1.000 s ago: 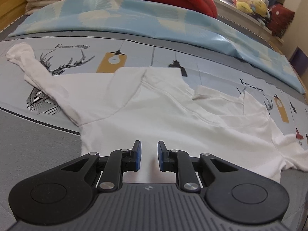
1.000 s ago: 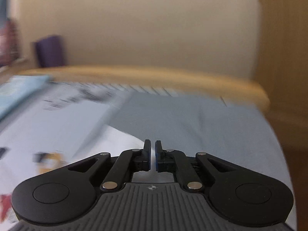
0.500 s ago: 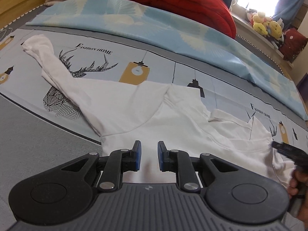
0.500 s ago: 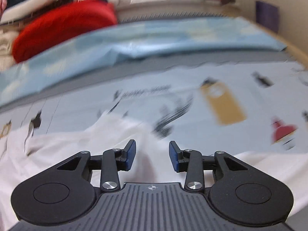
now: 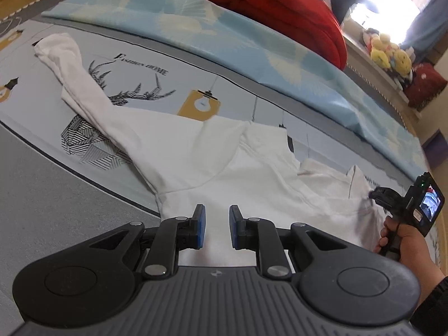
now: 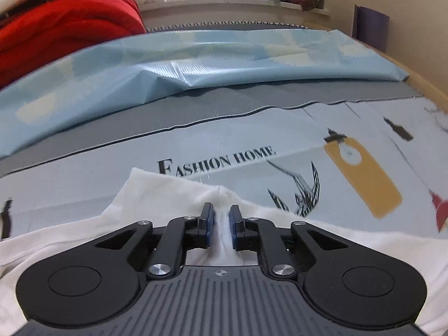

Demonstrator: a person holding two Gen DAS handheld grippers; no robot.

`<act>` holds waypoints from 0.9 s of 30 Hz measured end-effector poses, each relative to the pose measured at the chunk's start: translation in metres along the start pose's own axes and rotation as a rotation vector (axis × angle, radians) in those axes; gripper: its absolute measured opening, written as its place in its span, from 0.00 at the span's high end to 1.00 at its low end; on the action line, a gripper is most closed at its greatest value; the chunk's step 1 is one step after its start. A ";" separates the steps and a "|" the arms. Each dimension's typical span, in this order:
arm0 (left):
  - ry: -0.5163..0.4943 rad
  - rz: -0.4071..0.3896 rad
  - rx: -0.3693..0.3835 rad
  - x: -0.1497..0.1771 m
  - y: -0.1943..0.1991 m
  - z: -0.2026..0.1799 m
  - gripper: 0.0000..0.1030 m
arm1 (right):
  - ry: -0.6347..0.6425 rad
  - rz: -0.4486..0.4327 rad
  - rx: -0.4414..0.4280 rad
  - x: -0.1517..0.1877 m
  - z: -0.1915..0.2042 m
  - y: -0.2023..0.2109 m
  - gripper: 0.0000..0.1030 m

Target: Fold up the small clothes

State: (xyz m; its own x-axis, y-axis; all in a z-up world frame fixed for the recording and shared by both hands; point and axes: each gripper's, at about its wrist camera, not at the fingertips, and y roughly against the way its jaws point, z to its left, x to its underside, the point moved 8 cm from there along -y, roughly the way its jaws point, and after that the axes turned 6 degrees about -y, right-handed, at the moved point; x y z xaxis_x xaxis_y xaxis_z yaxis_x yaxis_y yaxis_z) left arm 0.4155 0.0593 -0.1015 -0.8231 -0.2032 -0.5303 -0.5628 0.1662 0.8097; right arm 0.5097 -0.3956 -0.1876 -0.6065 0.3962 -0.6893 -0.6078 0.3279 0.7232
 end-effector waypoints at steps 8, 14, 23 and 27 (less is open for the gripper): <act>0.123 -0.011 0.005 -0.015 0.009 0.028 0.81 | 0.070 -0.059 -0.310 0.009 0.114 0.073 0.70; 0.181 -0.026 0.014 -0.022 0.021 0.049 0.78 | 0.104 0.104 -0.429 0.045 0.204 0.069 0.59; 0.265 -0.052 -0.004 -0.035 0.037 0.093 0.78 | 0.138 0.095 -0.347 0.046 0.269 0.040 0.99; 0.297 -0.041 0.000 -0.035 0.038 0.100 0.78 | 0.187 0.055 -0.281 0.039 0.288 0.038 0.98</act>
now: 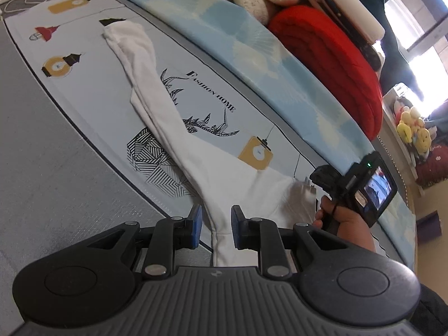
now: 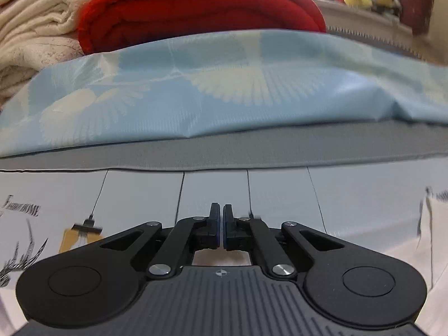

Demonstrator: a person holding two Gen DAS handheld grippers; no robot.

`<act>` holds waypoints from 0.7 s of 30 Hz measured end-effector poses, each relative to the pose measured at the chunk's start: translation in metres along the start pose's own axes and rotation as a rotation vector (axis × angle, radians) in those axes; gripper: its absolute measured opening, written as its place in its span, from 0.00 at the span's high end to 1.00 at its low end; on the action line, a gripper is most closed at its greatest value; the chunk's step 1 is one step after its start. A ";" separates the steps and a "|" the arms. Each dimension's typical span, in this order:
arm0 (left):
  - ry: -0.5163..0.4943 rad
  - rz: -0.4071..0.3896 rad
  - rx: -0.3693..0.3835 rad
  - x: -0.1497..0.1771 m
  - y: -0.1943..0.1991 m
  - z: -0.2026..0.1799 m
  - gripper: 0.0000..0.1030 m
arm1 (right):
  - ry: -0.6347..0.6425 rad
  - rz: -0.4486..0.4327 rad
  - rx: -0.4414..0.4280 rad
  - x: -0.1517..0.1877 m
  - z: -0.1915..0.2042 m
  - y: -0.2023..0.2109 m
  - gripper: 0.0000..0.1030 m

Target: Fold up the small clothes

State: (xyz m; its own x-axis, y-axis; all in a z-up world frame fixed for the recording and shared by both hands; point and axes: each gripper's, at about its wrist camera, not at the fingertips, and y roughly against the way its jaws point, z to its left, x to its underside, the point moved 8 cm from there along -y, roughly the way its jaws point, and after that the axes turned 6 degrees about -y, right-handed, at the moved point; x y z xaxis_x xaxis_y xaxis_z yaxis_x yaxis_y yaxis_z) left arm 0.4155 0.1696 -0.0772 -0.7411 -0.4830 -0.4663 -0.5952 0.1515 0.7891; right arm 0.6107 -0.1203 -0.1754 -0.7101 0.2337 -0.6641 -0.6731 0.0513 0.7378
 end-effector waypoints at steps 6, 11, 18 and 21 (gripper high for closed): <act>0.019 -0.011 -0.053 -0.005 -0.002 0.015 0.74 | 0.165 -0.205 0.012 -0.008 0.051 0.052 0.70; 0.004 -0.078 -0.176 -0.029 0.002 0.056 0.74 | 0.228 -0.064 -0.370 0.020 0.151 0.077 0.70; 0.144 -0.158 -0.397 -0.070 0.019 0.163 0.74 | 0.375 -0.032 -0.514 0.053 0.264 0.096 0.70; 0.274 -0.167 -0.376 -0.083 0.034 0.198 0.73 | 0.489 -0.044 -0.555 0.070 0.319 0.098 0.70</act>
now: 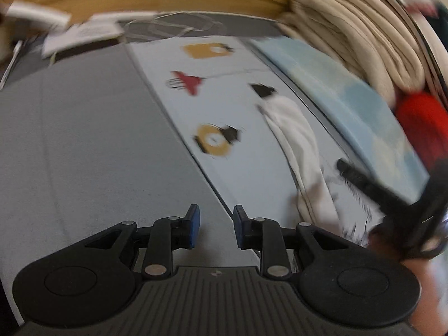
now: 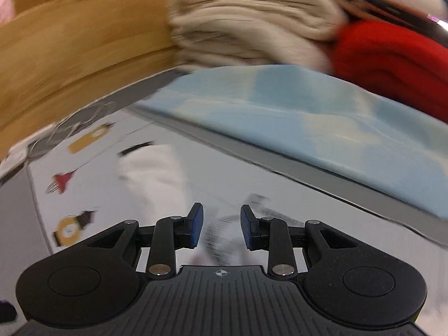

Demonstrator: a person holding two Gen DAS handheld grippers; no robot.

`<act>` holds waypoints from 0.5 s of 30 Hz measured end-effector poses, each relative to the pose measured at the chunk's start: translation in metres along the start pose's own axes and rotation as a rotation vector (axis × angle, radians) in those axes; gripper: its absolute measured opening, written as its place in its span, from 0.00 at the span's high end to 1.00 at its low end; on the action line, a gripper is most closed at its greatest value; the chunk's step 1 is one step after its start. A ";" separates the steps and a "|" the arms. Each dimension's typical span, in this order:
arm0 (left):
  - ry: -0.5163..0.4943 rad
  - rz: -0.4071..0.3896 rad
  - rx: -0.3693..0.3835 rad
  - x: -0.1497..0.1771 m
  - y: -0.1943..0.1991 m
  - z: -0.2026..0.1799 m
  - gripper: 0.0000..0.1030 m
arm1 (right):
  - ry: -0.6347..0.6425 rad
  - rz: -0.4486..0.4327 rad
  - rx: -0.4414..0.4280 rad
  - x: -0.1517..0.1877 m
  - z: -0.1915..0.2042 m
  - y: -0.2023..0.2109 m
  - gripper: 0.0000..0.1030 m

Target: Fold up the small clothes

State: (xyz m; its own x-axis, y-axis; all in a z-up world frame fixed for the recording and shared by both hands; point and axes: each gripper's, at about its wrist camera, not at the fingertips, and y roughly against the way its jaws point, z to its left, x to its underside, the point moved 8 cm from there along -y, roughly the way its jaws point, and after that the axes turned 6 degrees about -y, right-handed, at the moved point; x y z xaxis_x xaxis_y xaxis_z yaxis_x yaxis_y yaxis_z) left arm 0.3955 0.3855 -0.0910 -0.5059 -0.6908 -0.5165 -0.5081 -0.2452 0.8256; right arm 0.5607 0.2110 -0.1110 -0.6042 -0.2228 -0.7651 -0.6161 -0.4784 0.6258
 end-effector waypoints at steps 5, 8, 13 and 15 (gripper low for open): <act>0.058 -0.044 0.026 -0.031 0.012 0.020 0.69 | 0.200 0.073 0.026 0.003 0.061 -0.057 0.69; 0.081 -0.050 -0.018 -0.036 0.012 0.035 0.69 | 0.333 0.136 0.114 0.016 0.072 -0.089 0.67; 0.144 -0.048 -0.015 -0.042 0.014 0.057 0.69 | 0.144 0.029 0.010 -0.009 0.077 -0.067 0.95; 0.163 -0.060 -0.028 -0.047 0.015 0.066 0.69 | 0.017 -0.055 -0.215 -0.022 0.092 -0.027 0.95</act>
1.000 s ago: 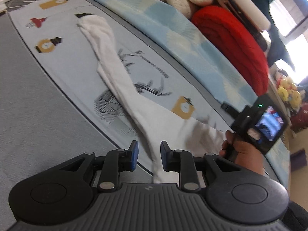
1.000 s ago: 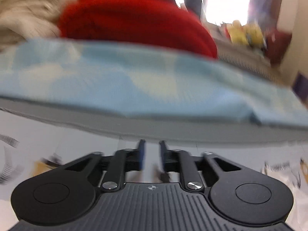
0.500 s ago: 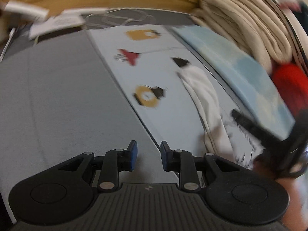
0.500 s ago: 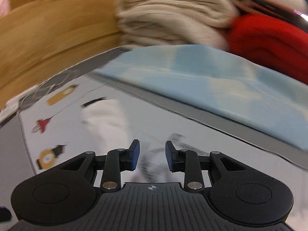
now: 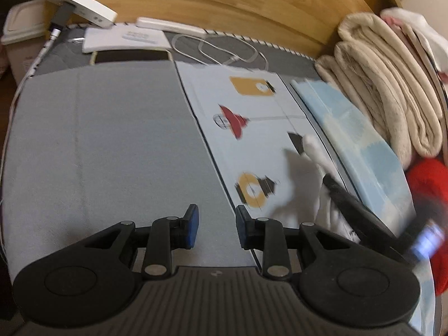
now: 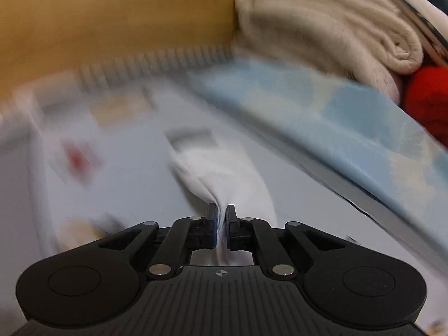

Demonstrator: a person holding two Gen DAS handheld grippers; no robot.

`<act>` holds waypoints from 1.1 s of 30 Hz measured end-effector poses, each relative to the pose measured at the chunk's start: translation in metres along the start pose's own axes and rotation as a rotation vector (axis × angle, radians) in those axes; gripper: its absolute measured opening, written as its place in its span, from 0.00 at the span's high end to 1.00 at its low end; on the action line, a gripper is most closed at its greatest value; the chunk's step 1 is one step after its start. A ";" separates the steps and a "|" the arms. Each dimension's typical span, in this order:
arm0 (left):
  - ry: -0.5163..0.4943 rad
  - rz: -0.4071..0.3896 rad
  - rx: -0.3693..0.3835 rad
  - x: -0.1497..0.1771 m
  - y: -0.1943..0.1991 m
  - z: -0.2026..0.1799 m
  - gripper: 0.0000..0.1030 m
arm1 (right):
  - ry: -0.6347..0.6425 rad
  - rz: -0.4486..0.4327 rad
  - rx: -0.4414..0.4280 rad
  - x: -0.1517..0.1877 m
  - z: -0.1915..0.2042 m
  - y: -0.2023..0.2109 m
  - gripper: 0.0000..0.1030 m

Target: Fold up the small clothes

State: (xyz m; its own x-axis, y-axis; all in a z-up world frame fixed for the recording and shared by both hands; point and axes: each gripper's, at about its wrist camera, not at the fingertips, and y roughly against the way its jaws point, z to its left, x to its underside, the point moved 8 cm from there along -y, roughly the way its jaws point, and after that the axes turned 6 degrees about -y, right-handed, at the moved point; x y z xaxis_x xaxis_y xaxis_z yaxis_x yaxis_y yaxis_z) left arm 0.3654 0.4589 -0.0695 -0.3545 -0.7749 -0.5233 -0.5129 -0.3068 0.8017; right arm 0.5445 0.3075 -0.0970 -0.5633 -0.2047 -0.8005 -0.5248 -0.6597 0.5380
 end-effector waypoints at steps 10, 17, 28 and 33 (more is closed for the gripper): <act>0.102 0.061 0.040 -0.002 -0.010 0.020 0.69 | -0.253 0.197 -0.125 0.054 -0.029 0.153 0.66; 0.104 0.186 0.075 0.017 -0.047 0.024 0.69 | -0.395 0.028 0.276 0.113 -0.140 0.380 0.64; 0.160 0.190 0.222 0.035 -0.112 0.024 0.69 | -0.602 -0.089 0.799 0.265 -0.233 0.673 0.54; 0.191 0.154 0.234 0.036 -0.126 0.032 0.97 | -0.721 -0.166 0.913 0.290 -0.258 0.708 0.53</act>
State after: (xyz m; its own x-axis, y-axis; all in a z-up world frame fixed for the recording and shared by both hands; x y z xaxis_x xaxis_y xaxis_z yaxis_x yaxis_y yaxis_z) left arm 0.3917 0.4875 -0.1983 -0.3003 -0.8988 -0.3195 -0.6381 -0.0596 0.7676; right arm 0.1743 -0.4061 -0.0165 -0.5223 0.4847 -0.7016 -0.7237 0.1831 0.6653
